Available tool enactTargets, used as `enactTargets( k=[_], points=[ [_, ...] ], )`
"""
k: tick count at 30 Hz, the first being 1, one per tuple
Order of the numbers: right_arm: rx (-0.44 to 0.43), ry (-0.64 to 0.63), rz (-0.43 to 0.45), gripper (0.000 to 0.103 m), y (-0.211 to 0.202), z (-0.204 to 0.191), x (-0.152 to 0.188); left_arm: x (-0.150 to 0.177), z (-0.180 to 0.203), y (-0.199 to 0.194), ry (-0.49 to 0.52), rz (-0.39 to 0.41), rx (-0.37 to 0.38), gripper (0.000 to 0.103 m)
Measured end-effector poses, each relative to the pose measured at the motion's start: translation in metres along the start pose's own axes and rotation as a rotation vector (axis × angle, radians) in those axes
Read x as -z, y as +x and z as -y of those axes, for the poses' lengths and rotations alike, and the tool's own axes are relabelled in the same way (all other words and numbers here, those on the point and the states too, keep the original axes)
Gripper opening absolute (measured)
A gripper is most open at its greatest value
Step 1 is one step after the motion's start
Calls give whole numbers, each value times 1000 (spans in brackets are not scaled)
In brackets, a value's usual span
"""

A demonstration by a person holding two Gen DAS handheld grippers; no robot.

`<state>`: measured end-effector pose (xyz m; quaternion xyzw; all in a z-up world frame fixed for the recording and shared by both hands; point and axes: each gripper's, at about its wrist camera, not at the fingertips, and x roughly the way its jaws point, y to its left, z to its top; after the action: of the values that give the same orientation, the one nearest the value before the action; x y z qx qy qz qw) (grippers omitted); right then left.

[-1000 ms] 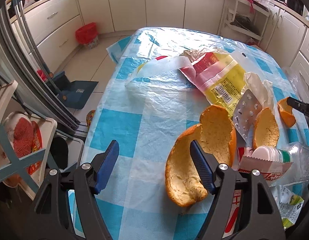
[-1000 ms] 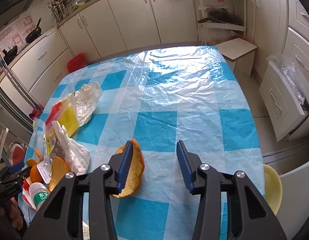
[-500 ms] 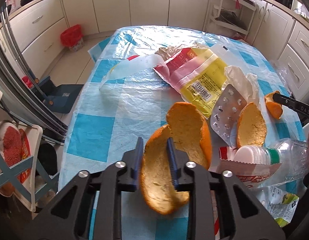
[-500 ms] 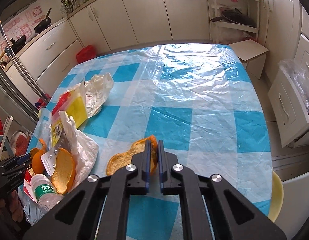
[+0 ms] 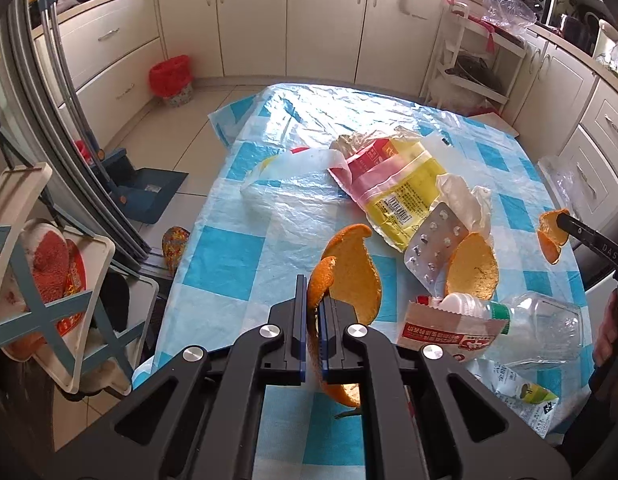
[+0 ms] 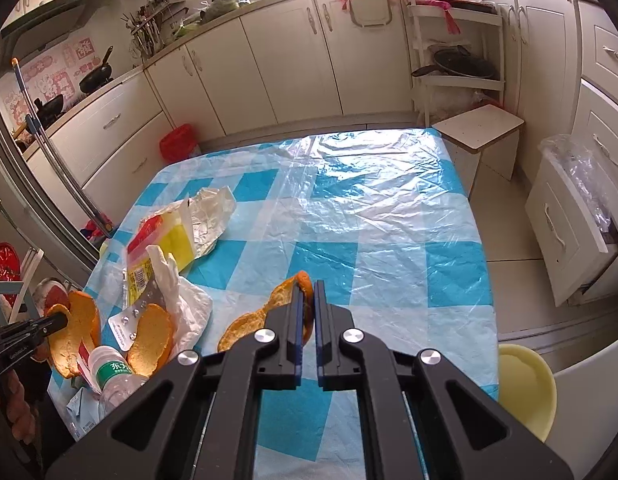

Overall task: Collect trash
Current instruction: 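Drop the peel into the bucket with the right tool while left carries its peel there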

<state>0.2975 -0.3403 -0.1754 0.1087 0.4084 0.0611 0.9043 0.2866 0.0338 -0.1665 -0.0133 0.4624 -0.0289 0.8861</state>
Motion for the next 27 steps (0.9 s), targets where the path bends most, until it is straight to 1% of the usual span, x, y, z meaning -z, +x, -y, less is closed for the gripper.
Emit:
enactTargets(
  k=[4, 9, 12, 15, 19, 22, 25, 27],
  points=[
    [21, -14, 24, 6, -11, 2, 4, -3, 8, -23, 3, 44, 9, 5],
    [45, 0, 57, 6, -27, 13, 9, -6, 24, -54, 16, 97, 41, 5],
    [75, 22, 83, 6, -38, 25, 13, -9, 39, -72, 34, 125, 74, 5],
    [119, 51, 103, 6, -49, 42, 16, -10, 60, -87, 58, 140, 126, 5],
    [197, 92, 110, 6, -60, 69, 24, -10, 102, -101, 114, 147, 200, 5],
    [270, 122, 104, 6, -67, 92, 34, -7, 136, -105, 159, 140, 258, 5],
    [344, 144, 85, 6, -71, 113, 44, -3, 173, -104, 202, 124, 307, 5],
    [378, 167, 62, 6, -71, 125, 50, 2, 200, -102, 234, 115, 334, 5]
  ],
)
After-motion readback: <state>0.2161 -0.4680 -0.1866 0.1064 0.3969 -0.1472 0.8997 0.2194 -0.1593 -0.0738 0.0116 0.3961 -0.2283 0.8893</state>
